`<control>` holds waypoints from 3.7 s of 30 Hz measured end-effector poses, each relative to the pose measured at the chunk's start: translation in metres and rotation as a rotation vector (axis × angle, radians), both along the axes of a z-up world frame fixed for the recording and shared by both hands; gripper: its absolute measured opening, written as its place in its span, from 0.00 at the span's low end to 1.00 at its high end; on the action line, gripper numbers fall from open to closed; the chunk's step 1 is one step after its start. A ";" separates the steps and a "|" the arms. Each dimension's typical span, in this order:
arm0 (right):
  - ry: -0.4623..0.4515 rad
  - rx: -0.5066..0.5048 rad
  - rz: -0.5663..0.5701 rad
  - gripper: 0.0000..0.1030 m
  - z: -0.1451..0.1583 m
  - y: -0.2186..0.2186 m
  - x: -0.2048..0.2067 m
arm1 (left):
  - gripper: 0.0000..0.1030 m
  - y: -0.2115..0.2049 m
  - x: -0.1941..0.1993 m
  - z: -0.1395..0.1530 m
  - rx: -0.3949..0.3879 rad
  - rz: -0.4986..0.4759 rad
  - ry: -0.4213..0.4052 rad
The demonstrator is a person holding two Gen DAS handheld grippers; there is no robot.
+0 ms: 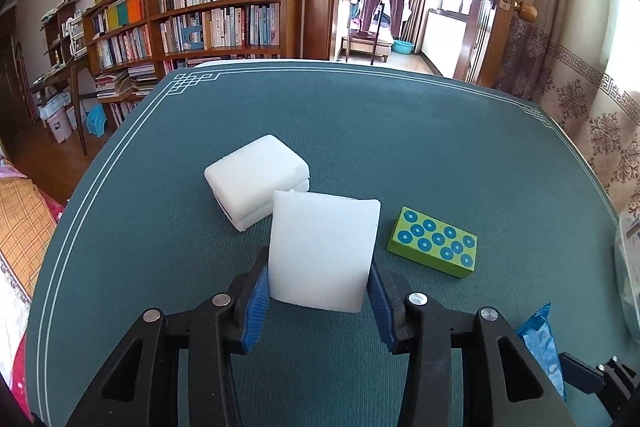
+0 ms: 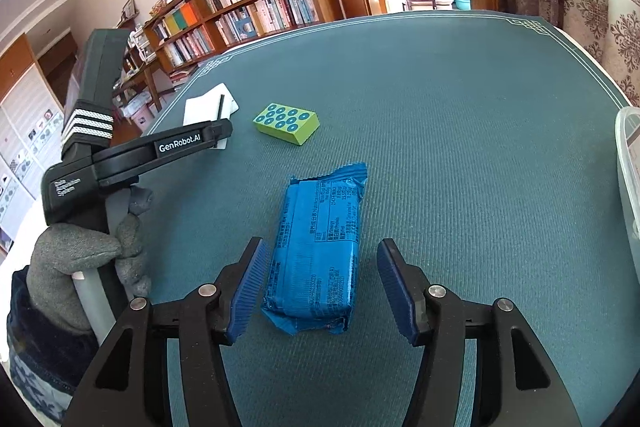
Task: Organize objects
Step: 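Carry the blue packet and the sponge toward the bowl with both grippers, then release the blue packet into the bowl while the left gripper drops the sponge in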
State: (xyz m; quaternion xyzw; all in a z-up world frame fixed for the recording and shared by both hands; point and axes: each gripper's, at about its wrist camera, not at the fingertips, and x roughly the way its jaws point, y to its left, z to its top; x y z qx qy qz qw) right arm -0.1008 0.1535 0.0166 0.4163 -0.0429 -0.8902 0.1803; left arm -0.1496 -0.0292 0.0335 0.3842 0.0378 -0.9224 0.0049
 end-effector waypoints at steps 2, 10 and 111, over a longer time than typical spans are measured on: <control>0.001 0.048 0.000 0.58 -0.003 -0.008 -0.002 | 0.46 0.000 0.008 0.003 0.010 -0.004 0.009; 0.047 0.167 -0.009 0.42 -0.005 -0.021 0.005 | 0.46 0.004 0.032 0.019 0.032 -0.029 0.044; 0.094 -0.132 -0.578 0.44 0.078 0.359 0.037 | 0.46 0.366 0.109 0.039 0.151 -0.922 -0.051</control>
